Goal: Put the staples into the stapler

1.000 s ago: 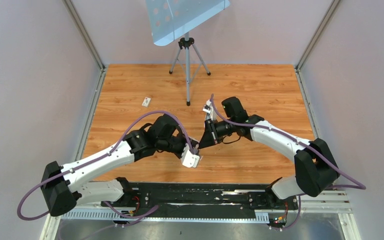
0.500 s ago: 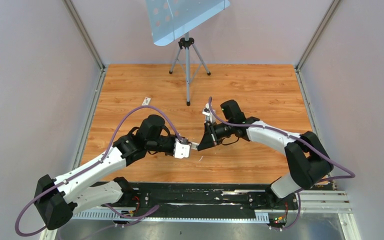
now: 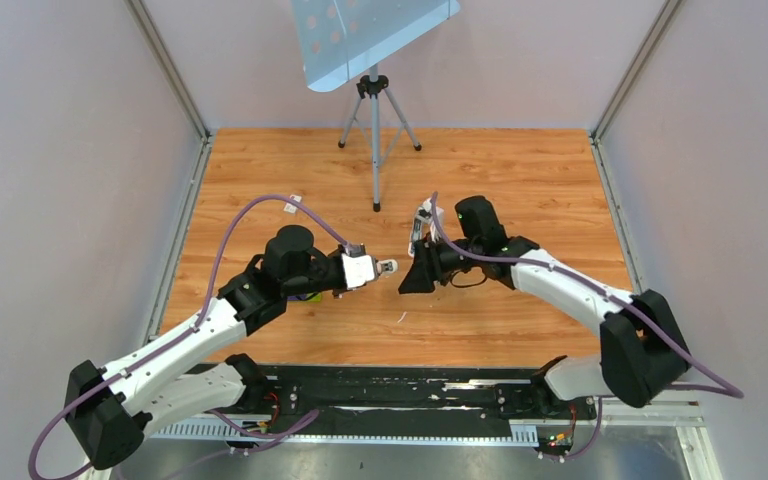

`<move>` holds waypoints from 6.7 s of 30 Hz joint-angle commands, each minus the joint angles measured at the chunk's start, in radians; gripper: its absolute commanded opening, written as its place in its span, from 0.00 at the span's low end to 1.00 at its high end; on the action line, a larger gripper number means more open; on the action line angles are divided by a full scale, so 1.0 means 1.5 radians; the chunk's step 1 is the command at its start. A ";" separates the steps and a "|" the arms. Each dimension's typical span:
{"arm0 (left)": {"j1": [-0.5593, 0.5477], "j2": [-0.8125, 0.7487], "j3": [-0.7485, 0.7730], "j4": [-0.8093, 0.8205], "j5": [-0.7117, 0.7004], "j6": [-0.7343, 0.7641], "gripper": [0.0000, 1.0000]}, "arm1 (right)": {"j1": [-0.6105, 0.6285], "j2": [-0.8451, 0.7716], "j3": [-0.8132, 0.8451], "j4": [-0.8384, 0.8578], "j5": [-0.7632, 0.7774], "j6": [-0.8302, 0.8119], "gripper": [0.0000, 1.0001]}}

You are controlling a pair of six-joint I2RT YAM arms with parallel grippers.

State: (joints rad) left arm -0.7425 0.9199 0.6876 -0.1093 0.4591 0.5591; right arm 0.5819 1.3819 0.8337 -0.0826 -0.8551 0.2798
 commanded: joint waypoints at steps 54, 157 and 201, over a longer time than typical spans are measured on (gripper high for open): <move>0.108 -0.095 0.013 0.040 0.055 -0.347 0.00 | 0.132 -0.124 -0.005 0.072 0.040 -0.471 0.12; 0.136 -0.235 -0.025 -0.010 -0.209 -0.397 1.00 | 0.064 -0.078 0.007 0.122 0.478 -0.087 0.17; 0.136 -0.190 -0.016 -0.126 -0.449 -0.405 1.00 | -0.046 0.140 0.149 -0.138 0.811 0.119 0.81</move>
State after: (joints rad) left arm -0.5453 0.5804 0.6270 -0.2359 -0.1402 0.0006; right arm 0.5251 1.7416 1.1202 -0.2569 0.4095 0.4713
